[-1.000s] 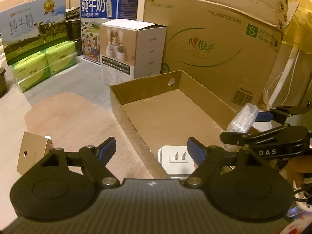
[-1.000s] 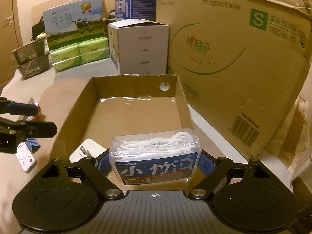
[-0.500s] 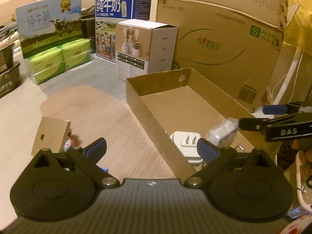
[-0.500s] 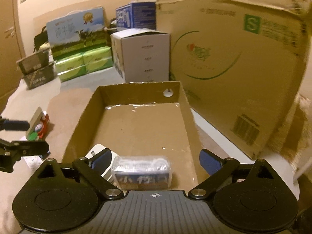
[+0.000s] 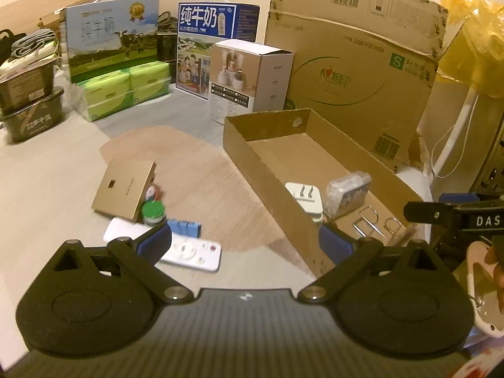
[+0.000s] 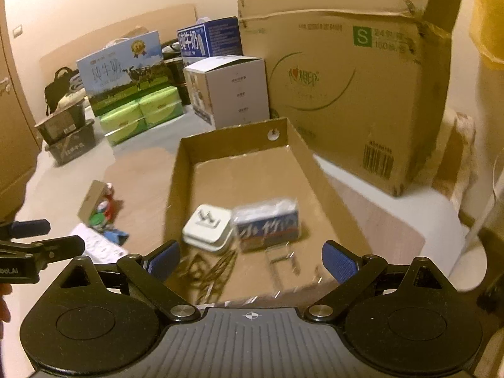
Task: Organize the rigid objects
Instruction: 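Lower the floss box into the tray and open the right tool, then withdraw both tools and move the right tool toward the white remote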
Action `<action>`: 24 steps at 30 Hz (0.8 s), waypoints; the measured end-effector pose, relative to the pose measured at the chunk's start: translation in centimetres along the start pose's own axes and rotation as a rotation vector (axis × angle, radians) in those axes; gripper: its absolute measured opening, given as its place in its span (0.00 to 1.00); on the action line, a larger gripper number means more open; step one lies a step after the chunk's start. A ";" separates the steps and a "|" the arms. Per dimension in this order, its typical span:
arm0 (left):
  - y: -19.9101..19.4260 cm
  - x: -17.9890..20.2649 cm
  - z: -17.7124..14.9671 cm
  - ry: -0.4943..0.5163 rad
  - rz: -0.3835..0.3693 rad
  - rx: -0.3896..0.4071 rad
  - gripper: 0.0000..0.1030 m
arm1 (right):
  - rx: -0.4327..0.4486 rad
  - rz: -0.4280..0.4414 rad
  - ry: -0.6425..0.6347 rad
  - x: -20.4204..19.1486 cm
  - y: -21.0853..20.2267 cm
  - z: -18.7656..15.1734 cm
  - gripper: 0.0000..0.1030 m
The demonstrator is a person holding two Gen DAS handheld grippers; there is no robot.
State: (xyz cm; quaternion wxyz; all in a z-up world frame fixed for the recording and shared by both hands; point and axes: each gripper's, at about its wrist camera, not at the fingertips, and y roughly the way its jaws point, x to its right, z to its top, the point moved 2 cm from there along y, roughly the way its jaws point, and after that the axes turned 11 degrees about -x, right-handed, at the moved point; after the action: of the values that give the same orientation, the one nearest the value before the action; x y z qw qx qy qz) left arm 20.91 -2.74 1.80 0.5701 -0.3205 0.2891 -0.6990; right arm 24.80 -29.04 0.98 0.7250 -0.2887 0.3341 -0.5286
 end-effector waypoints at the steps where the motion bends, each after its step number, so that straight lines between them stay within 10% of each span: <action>1: -0.6 -0.2 -0.4 -0.002 0.004 0.001 0.96 | -0.001 0.003 0.005 -0.4 -0.3 -0.4 0.93; 24: -7.1 -5.7 -7.0 -0.072 0.062 0.001 0.96 | -0.017 0.060 0.006 -8.2 -3.8 -6.5 0.93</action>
State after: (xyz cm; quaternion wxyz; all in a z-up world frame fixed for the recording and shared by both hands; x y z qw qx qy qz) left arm 11.89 4.40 2.22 0.6016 -0.3360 0.2780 -0.6692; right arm 15.66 -22.63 1.42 0.7371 -0.2829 0.3492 -0.5047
